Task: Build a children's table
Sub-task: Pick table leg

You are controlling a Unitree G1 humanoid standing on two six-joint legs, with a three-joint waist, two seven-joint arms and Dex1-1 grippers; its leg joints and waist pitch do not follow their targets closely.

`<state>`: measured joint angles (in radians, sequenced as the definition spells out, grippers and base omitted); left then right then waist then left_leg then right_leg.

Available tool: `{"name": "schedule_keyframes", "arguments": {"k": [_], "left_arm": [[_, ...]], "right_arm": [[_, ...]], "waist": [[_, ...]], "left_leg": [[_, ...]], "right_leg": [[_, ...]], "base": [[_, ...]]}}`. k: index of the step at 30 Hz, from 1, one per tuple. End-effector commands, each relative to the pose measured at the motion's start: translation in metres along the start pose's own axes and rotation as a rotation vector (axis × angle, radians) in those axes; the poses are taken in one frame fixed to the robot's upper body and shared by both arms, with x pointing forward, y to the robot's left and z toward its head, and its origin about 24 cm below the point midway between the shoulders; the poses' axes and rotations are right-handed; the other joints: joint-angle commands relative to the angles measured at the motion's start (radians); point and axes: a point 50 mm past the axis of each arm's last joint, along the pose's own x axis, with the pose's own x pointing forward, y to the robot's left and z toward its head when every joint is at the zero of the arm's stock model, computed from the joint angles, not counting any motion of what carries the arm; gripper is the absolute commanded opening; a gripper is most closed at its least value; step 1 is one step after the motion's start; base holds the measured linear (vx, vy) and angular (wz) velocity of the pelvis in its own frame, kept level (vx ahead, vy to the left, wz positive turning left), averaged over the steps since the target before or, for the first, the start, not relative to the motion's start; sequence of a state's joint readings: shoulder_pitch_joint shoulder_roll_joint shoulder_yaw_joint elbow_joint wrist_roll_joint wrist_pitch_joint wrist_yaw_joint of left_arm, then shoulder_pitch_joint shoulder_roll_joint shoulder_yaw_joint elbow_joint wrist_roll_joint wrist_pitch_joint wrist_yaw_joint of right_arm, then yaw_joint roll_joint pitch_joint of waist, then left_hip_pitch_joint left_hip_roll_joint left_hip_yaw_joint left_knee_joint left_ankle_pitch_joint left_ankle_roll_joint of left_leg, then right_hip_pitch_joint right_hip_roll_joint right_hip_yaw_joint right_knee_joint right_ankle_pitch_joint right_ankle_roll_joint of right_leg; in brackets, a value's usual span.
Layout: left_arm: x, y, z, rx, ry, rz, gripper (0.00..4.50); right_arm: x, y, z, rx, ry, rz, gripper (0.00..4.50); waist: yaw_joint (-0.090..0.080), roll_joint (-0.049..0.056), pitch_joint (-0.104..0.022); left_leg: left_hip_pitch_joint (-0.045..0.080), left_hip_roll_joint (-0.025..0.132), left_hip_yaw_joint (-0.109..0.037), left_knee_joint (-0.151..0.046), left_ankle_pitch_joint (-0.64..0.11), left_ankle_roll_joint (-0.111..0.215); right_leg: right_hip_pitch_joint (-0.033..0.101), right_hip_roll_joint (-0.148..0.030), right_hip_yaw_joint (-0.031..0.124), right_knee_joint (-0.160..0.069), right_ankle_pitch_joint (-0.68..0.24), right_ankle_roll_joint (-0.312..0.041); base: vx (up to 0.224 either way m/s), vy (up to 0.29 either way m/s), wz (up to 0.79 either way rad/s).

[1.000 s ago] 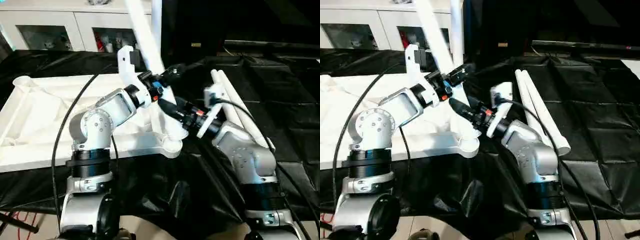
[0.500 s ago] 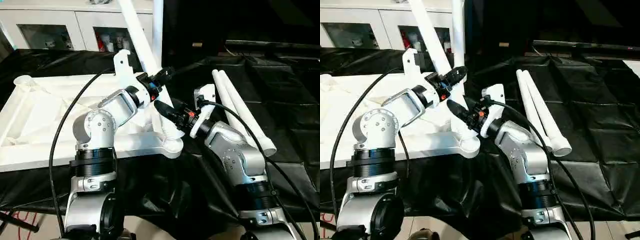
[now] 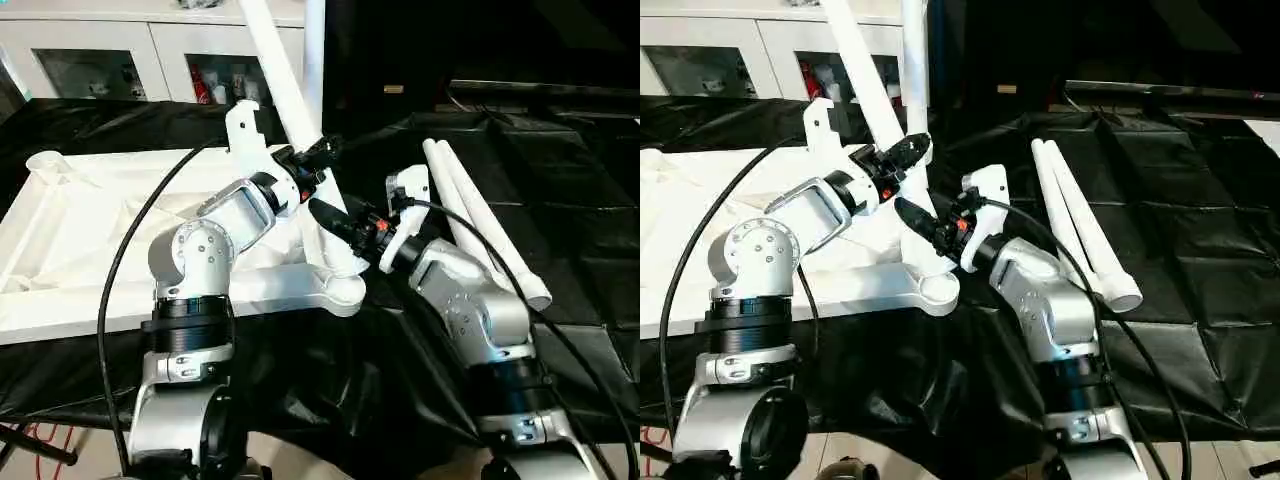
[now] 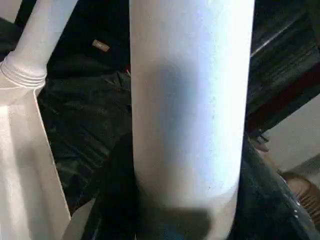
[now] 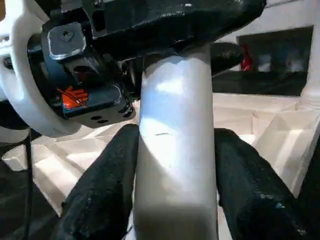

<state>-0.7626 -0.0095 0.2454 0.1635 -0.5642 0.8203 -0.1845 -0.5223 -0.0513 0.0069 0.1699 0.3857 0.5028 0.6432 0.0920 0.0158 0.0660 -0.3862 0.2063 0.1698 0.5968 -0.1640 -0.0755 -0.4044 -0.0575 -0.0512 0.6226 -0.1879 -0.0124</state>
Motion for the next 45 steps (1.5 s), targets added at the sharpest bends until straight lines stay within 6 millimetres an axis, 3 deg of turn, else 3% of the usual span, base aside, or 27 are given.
{"name": "schedule_keyframes", "arguments": {"k": [1, 9, 14, 19, 24, 25, 35, 45], "left_arm": [[0.0, -0.005, 0.005, 0.093, -0.006, -0.03, 1.9], [-0.005, -0.012, 0.008, 0.143, 0.038, -0.164, 1.89], [-0.009, -0.02, 0.007, 0.132, 0.07, -0.285, 1.89], [-0.021, -0.036, 0.009, 0.046, 0.083, -0.516, 1.89], [-0.024, -0.041, 0.008, 0.072, 0.101, -0.575, 1.89], [-0.024, -0.042, 0.009, 0.072, 0.099, -0.59, 1.89], [-0.031, -0.049, 0.01, 0.081, 0.106, -0.689, 1.89], [-0.031, -0.048, 0.007, 0.088, 0.106, -0.685, 1.89]], "right_arm": [[-0.003, -0.003, 0.006, 0.03, 0.006, 0.018, 2.78], [-0.018, -0.016, 0.016, 0.092, 0.101, 0.106, 3.31], [-0.028, -0.015, 0.027, 0.096, 0.135, 0.219, 3.31], [-0.034, -0.011, 0.031, 0.074, 0.193, 0.305, 3.31], [-0.037, -0.004, 0.031, 0.082, 0.236, 0.385, 3.31], [-0.037, -0.003, 0.03, 0.086, 0.249, 0.405, 3.31], [-0.037, 0.0, 0.028, 0.078, 0.303, 0.466, 3.31], [-0.037, 0.001, 0.027, 0.09, 0.304, 0.479, 2.4]], "waist": [[0.002, 0.005, -0.082], [0.006, 0.004, -0.084], [0.01, -0.001, -0.084], [0.01, -0.006, -0.083], [0.012, -0.008, -0.081], [0.014, -0.004, -0.081], [0.016, -0.009, -0.082], [0.016, -0.008, -0.083]], "left_leg": [[0.016, 0.012, -0.006, -0.06, -0.144, 0.017], [0.014, 0.011, -0.003, -0.056, -0.127, 0.01], [0.014, 0.011, -0.001, -0.053, -0.123, 0.019], [0.013, 0.011, 0.0, -0.052, -0.115, 0.024], [0.015, 0.012, 0.001, -0.052, -0.127, 0.027], [0.015, 0.013, 0.0, -0.053, -0.127, 0.022], [0.014, 0.013, 0.0, -0.052, -0.119, 0.019], [0.014, 0.012, 0.0, -0.05, -0.115, 0.018]], "right_leg": [[0.06, -0.062, 0.038, -0.073, -0.092, -0.18], [0.064, -0.064, 0.037, -0.067, -0.053, -0.207], [0.066, -0.063, 0.037, -0.066, -0.06, -0.217], [0.065, -0.064, 0.036, -0.066, -0.082, -0.222], [0.062, -0.063, 0.037, -0.071, -0.123, -0.212], [0.062, -0.063, 0.037, -0.07, -0.131, -0.207], [0.061, -0.063, 0.037, -0.068, -0.128, -0.202], [0.061, -0.063, 0.037, -0.067, -0.13, -0.196]], "base": [[0.0, 0.0, 0.0], [0.0, 0.0, 0.0], [0.0, 0.0, 0.0], [0.0, 0.0, 0.0], [0.0, 0.0, 0.0], [0.0, 0.0, 0.0], [0.0, 0.0, 0.0], [0.0, 0.0, 0.0]]}}
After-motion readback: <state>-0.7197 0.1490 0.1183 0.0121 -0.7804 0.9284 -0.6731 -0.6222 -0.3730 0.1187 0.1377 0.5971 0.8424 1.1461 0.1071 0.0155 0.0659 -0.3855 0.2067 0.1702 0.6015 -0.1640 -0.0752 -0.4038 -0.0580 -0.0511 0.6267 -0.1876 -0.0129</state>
